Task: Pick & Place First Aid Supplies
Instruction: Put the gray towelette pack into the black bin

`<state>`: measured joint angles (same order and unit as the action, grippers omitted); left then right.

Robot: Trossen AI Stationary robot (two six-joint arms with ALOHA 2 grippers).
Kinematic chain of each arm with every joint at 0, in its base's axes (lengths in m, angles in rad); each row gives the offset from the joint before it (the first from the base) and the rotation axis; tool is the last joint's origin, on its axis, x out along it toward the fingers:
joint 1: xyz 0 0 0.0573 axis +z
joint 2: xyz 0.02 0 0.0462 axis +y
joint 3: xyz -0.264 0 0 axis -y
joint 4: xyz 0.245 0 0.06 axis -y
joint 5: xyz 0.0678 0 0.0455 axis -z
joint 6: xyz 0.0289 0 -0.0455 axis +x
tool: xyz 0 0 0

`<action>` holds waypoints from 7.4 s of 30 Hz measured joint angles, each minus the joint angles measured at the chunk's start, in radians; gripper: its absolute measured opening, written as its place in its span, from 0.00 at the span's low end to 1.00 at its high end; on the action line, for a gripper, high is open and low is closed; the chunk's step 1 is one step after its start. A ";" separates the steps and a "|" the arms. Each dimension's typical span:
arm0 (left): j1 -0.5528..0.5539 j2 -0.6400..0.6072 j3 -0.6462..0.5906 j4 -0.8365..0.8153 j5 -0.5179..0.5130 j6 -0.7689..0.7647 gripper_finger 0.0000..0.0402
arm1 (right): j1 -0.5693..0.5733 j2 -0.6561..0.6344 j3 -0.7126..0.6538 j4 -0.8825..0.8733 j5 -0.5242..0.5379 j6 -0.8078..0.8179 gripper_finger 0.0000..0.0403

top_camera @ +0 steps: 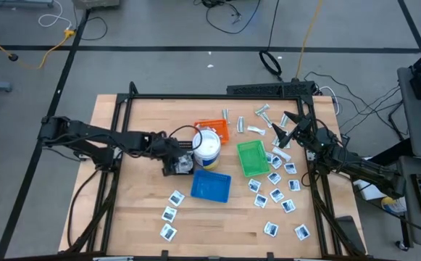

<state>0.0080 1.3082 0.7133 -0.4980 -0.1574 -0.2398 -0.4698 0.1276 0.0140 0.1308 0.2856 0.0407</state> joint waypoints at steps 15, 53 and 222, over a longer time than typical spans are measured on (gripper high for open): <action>-0.216 -0.202 0.000 -0.268 0.028 -0.181 0.42 | 0.000 0.000 0.000 0.017 0.000 0.000 0.94; -0.659 0.174 0.213 -0.204 0.185 -0.541 0.41 | 0.000 0.000 0.000 0.016 0.000 0.000 0.94; -0.075 -0.075 0.065 -0.293 0.077 -0.145 0.54 | 0.000 0.000 0.000 0.015 0.000 0.000 0.94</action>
<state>-0.0669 1.2335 0.7780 -0.7906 -0.0808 -0.3845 -0.4696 0.1274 0.0141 0.1461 0.2859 0.0410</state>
